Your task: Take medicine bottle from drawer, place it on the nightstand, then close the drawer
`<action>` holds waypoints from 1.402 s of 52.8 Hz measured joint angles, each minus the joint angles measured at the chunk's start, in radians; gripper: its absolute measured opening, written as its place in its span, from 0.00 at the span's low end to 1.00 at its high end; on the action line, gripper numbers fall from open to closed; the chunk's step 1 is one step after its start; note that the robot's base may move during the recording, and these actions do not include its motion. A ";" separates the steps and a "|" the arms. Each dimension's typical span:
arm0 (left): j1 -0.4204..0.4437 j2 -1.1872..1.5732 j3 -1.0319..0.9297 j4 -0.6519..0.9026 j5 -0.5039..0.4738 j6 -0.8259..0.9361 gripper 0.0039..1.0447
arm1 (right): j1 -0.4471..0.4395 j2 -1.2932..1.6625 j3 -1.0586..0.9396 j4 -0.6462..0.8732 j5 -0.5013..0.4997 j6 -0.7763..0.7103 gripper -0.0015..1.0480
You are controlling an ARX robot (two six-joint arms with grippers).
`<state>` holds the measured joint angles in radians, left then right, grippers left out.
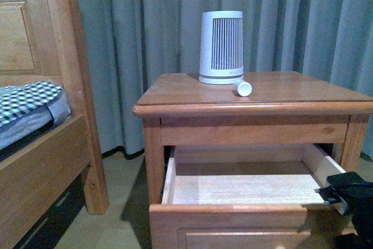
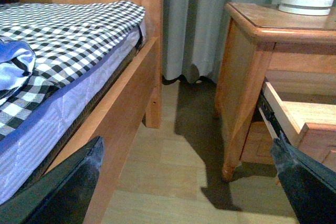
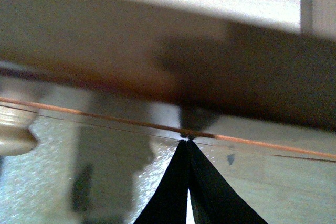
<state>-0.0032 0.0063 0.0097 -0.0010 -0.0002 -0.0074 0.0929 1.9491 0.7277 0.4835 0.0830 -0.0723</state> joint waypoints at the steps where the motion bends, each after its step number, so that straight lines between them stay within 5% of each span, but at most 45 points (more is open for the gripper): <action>1: 0.000 0.000 0.000 0.000 0.000 0.000 0.94 | -0.002 0.013 0.016 -0.004 0.005 -0.005 0.03; 32: 0.000 0.000 0.000 0.000 0.000 0.000 0.94 | -0.025 0.239 0.596 -0.114 0.084 -0.195 0.03; 44: 0.000 0.000 0.000 0.000 0.000 0.000 0.94 | -0.042 0.253 0.622 -0.124 0.084 -0.185 0.03; 62: 0.000 0.000 0.000 0.000 0.000 0.000 0.94 | -0.097 0.255 0.563 0.066 0.062 -0.149 0.03; 74: 0.000 0.000 0.000 0.000 0.000 0.000 0.94 | -0.099 0.145 0.409 0.040 -0.021 -0.036 0.03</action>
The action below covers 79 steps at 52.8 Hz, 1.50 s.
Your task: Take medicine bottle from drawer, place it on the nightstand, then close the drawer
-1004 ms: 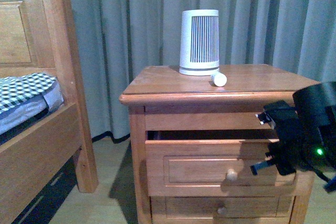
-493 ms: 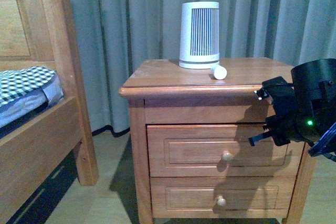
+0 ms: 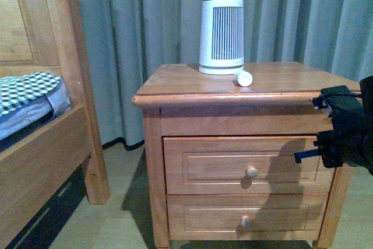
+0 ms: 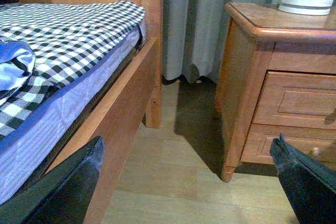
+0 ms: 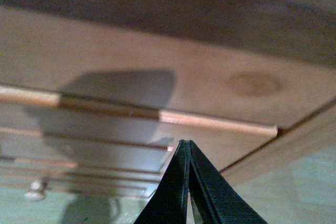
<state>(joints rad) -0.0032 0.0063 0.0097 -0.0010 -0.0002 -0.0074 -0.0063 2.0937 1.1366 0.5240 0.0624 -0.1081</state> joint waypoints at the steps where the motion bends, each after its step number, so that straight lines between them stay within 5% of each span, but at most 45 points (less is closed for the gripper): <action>1: 0.000 0.000 0.000 0.000 0.000 0.000 0.94 | 0.005 -0.033 -0.034 -0.018 -0.018 0.028 0.03; 17: 0.000 0.000 0.000 0.000 0.000 0.000 0.94 | 0.019 -0.557 -0.364 -0.055 -0.243 0.315 0.04; 29: 0.000 0.000 0.000 0.000 0.000 0.000 0.94 | -0.055 -1.236 -0.534 -0.296 -0.348 0.371 0.44; 36: 0.000 0.000 0.000 0.000 0.000 0.000 0.94 | -0.004 -1.604 -0.603 -0.602 -0.098 0.213 0.27; 44: 0.000 0.000 0.000 0.000 0.000 0.000 0.94 | 0.002 -1.843 -0.760 -0.624 -0.063 0.138 0.02; 54: 0.000 0.000 0.000 0.000 0.000 0.000 0.94 | 0.003 -2.069 -1.113 -0.531 -0.065 0.117 0.03; 69: 0.000 0.000 0.000 0.000 0.000 0.000 0.94 | 0.003 -2.087 -1.123 -0.527 -0.065 0.113 0.04; 79: 0.000 0.000 0.000 0.000 0.000 0.000 0.94 | 0.003 -2.088 -1.123 -0.527 -0.065 0.113 0.35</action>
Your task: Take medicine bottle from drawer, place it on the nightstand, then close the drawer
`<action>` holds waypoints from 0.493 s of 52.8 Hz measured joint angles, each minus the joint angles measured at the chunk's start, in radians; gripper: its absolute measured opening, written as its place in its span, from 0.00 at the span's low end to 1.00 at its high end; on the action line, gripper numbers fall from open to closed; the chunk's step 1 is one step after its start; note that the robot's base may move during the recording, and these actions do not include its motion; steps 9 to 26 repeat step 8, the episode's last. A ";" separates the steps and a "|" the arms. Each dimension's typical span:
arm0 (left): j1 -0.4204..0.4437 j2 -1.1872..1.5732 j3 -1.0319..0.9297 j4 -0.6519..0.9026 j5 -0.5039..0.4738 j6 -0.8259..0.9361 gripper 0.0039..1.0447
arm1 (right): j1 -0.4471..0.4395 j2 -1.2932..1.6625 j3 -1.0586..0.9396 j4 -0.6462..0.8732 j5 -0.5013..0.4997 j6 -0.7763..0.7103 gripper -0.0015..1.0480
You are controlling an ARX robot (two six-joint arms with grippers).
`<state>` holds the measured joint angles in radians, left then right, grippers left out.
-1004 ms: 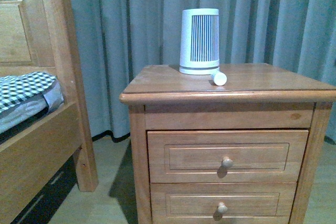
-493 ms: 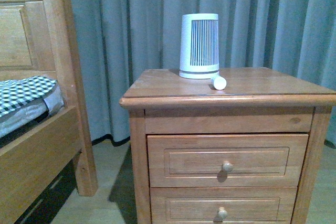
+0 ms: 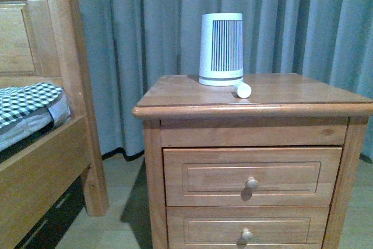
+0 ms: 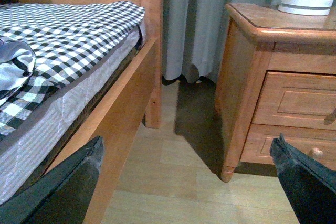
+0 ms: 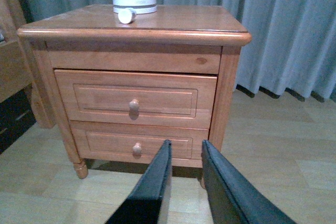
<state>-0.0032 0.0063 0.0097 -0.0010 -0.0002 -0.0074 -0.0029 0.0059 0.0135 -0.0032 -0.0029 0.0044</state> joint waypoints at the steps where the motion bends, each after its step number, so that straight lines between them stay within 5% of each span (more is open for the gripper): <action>1: 0.000 0.000 0.000 0.000 0.000 0.000 0.94 | 0.000 0.000 0.000 0.000 0.000 0.000 0.38; 8: 0.000 0.000 0.000 0.000 0.000 0.000 0.94 | 0.000 0.000 0.000 0.000 0.000 0.000 0.59; 26: 0.000 0.000 0.000 0.000 0.000 0.000 0.94 | 0.000 0.000 0.000 0.000 0.000 0.000 0.59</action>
